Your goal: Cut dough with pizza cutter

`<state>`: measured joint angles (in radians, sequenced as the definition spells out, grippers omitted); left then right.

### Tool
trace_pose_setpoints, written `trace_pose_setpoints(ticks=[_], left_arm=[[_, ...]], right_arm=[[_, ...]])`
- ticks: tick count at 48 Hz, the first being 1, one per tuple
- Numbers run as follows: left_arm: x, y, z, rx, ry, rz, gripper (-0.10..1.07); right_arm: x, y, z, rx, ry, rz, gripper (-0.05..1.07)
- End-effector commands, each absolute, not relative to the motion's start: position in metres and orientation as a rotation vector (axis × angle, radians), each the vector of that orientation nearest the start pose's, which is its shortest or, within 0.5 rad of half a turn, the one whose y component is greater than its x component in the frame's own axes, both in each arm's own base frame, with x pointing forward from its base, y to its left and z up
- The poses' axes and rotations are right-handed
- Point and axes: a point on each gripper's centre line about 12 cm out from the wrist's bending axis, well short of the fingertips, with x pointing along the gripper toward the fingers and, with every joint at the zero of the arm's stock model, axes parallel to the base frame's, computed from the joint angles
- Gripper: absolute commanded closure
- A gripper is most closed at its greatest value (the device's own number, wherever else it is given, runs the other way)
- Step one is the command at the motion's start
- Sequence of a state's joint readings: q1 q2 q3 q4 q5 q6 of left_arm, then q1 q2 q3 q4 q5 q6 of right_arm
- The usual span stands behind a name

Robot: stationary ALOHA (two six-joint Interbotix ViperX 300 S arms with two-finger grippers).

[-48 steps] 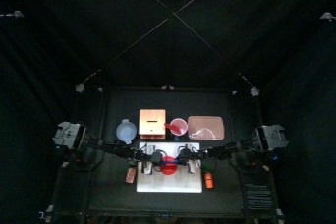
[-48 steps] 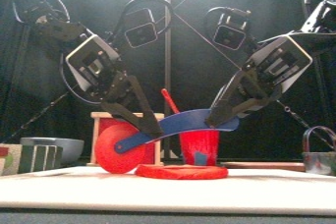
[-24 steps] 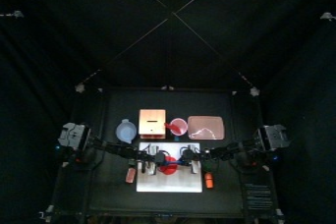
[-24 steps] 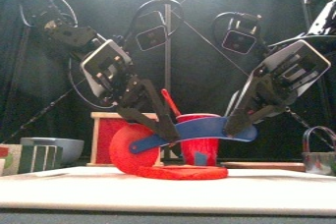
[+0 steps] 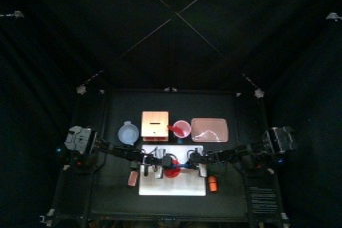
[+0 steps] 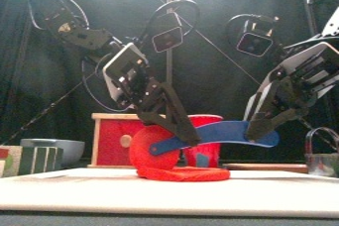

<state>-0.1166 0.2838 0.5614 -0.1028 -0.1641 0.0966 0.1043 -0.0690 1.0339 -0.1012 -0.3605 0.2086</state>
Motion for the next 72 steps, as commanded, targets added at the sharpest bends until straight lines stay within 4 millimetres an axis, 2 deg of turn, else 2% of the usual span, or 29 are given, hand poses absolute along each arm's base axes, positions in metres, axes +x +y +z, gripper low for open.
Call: trace_pose_setpoints(ticks=[1, 9, 29, 52, 72], left_arm=[[0.439, -0.046, 0.105, 0.048, 0.674, -0.094, 0.53], [0.448, -0.042, 0.107, 0.052, 0.662, -0.087, 0.53], [0.467, -0.041, 0.095, 0.05, 0.663, -0.081, 0.53], [0.487, -0.043, 0.084, 0.045, 0.659, -0.079, 0.53], [0.504, -0.044, 0.084, 0.048, 0.642, -0.082, 0.53]], right_arm=[[0.308, 0.037, 0.134, 0.093, 0.549, 0.108, 0.84], [0.301, 0.037, 0.134, 0.091, 0.552, 0.108, 0.84], [0.275, 0.034, 0.134, 0.111, 0.554, 0.097, 0.85], [0.255, 0.034, 0.126, 0.103, 0.6, 0.103, 0.85], [0.233, 0.031, 0.132, 0.114, 0.615, 0.088, 0.85]])
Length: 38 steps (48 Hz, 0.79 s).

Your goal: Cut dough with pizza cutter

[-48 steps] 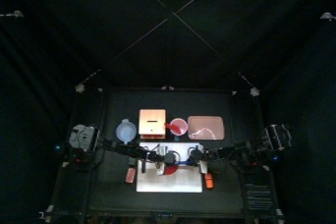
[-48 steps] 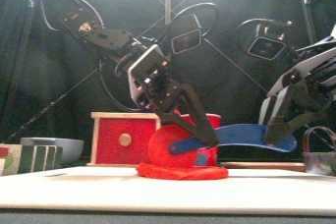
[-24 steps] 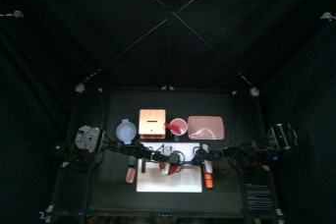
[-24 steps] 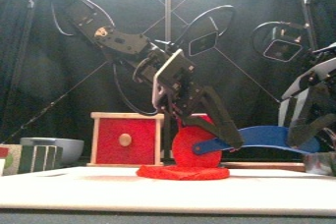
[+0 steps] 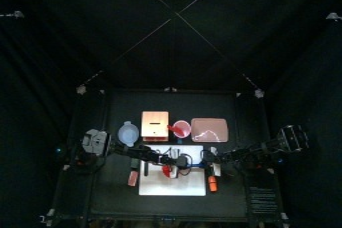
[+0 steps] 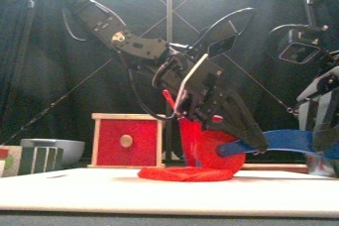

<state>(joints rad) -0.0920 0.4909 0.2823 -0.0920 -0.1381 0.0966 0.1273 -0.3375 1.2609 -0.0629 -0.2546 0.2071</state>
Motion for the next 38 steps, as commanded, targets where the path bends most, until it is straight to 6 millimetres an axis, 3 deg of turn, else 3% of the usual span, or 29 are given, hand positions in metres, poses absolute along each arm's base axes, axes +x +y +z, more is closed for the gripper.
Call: trace_pose_setpoints(ticks=[1, 17, 38], left_arm=[[0.504, -0.044, 0.084, 0.048, 0.64, -0.082, 0.53], [0.502, -0.044, 0.081, 0.048, 0.66, -0.083, 0.53], [0.519, -0.045, 0.084, 0.058, 0.629, -0.087, 0.53]], right_arm=[[0.232, 0.031, 0.132, 0.115, 0.616, 0.087, 0.85], [0.232, 0.031, 0.135, 0.11, 0.617, 0.088, 0.85], [0.222, 0.029, 0.135, 0.104, 0.666, 0.079, 0.85]])
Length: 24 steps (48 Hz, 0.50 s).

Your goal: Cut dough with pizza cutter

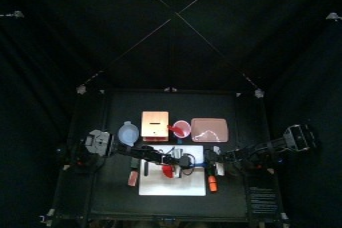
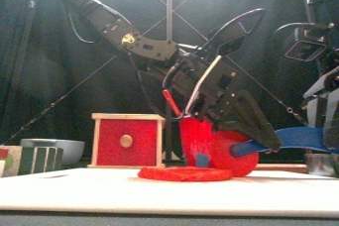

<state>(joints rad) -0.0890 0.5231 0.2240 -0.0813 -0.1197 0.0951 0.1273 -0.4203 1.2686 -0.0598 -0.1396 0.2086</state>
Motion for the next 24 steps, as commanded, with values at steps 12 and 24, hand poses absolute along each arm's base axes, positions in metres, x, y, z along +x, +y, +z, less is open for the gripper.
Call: trace_pose_setpoints(ticks=[12, 24], left_arm=[[0.53, -0.043, 0.091, 0.074, 0.599, -0.088, 0.53], [0.531, -0.034, 0.12, 0.094, 0.56, -0.082, 0.51]], right_arm=[[0.214, 0.027, 0.144, 0.09, 0.664, 0.077, 0.85], [0.213, 0.025, 0.166, 0.065, 0.609, 0.083, 0.85]])
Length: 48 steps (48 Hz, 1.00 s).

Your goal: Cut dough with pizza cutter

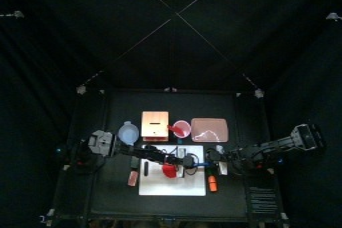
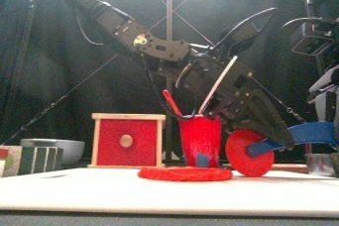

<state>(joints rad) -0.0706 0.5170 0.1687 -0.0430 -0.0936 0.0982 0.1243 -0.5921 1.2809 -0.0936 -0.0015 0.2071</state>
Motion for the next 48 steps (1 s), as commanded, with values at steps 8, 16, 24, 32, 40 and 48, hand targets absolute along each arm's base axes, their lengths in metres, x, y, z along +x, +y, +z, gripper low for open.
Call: trace_pose_setpoints(ticks=[8, 16, 24, 32, 40, 48], left_arm=[[0.531, -0.029, 0.142, 0.117, 0.52, -0.08, 0.49], [0.53, -0.028, 0.156, 0.13, 0.492, -0.082, 0.28], [0.53, -0.028, 0.171, 0.129, 0.443, -0.08, 0.06], [0.529, -0.029, 0.194, 0.165, 0.338, -0.09, 0.04], [0.509, -0.029, 0.197, 0.169, 0.344, -0.096, 0.04], [0.479, -0.03, 0.203, 0.14, 0.311, -0.09, 0.04]], right_arm=[[0.213, 0.025, 0.172, 0.062, 0.602, 0.082, 0.85], [0.216, 0.025, 0.176, 0.065, 0.596, 0.08, 0.85], [0.218, 0.025, 0.18, 0.073, 0.592, 0.076, 0.85], [0.217, 0.024, 0.178, 0.089, 0.623, 0.065, 0.85], [0.219, 0.019, 0.182, 0.212, 0.657, 0.005, 0.84], [0.217, 0.012, 0.185, 0.494, 0.74, -0.098, 0.84]])
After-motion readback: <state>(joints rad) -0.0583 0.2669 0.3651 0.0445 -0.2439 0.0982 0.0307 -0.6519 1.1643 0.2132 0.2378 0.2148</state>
